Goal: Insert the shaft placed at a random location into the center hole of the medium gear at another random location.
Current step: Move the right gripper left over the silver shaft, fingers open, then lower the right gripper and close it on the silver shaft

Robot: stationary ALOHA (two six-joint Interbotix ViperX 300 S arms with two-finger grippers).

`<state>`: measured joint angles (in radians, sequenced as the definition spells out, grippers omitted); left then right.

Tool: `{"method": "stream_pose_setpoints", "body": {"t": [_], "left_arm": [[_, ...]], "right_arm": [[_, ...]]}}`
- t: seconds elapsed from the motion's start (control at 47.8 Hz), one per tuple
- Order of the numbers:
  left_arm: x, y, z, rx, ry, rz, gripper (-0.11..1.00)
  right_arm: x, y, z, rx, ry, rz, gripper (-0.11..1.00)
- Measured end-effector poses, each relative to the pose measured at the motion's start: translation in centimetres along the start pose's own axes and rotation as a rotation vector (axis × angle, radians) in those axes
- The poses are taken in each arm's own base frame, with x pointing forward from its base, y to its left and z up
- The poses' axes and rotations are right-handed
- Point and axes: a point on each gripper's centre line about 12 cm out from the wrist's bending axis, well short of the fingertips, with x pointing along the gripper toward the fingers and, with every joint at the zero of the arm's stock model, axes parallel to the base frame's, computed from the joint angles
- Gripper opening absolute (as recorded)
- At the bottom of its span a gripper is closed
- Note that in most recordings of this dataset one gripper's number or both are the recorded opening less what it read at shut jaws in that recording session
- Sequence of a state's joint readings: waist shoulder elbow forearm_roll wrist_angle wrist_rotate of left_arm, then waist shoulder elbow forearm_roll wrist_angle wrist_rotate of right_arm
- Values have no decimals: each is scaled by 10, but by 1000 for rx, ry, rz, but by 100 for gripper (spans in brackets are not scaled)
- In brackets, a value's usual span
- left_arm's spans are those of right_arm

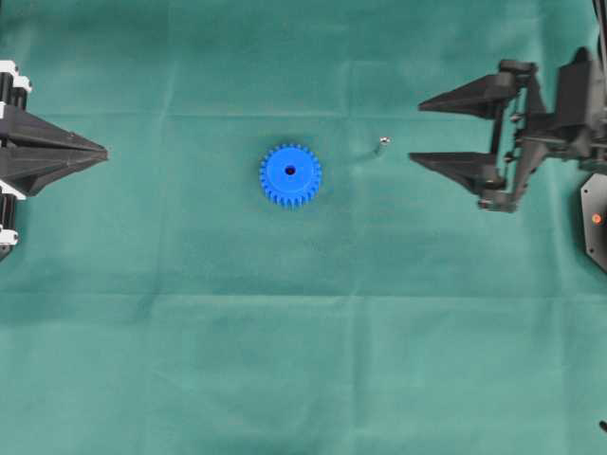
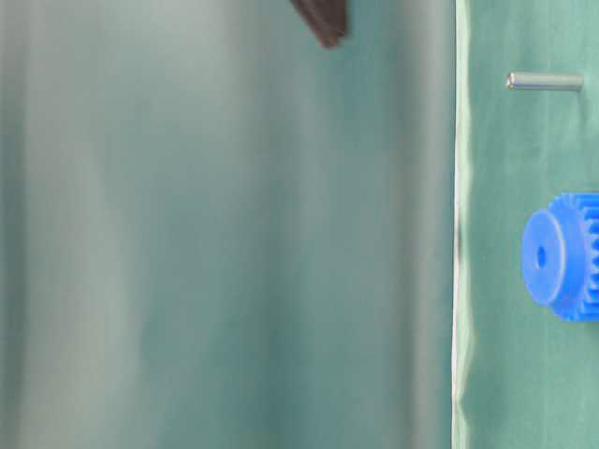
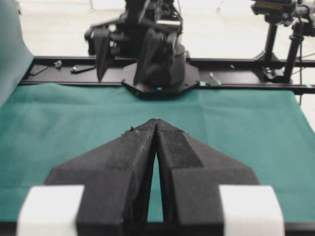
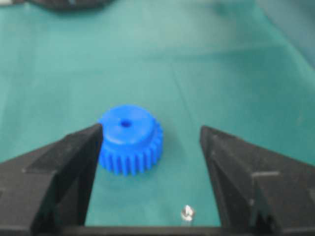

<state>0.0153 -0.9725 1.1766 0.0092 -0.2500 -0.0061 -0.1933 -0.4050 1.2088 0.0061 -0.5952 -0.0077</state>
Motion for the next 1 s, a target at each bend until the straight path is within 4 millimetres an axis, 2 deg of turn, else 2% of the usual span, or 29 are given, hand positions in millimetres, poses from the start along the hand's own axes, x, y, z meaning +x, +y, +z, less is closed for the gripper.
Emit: {"method": "stream_pose_setpoints", "body": {"t": [0.188, 0.397, 0.628, 0.837, 0.9, 1.004], "left_arm": [[0, 0, 0, 1, 0, 0, 0], [0, 0, 0, 0, 0, 0, 0], [0, 0, -1, 1, 5, 0, 0], [0, 0, -2, 2, 17, 1, 0], [1, 1, -3, 2, 20, 3, 0], [1, 1, -3, 2, 21, 4, 0]], "right_arm": [[22, -6, -38, 28, 74, -39, 80], [40, -12, -66, 47, 130, -74, 80], [53, -16, -89, 58, 196, -98, 79], [55, -16, -93, 59, 207, -101, 75], [55, -16, -93, 59, 207, -99, 69], [55, -16, -93, 59, 207, -101, 40]]}}
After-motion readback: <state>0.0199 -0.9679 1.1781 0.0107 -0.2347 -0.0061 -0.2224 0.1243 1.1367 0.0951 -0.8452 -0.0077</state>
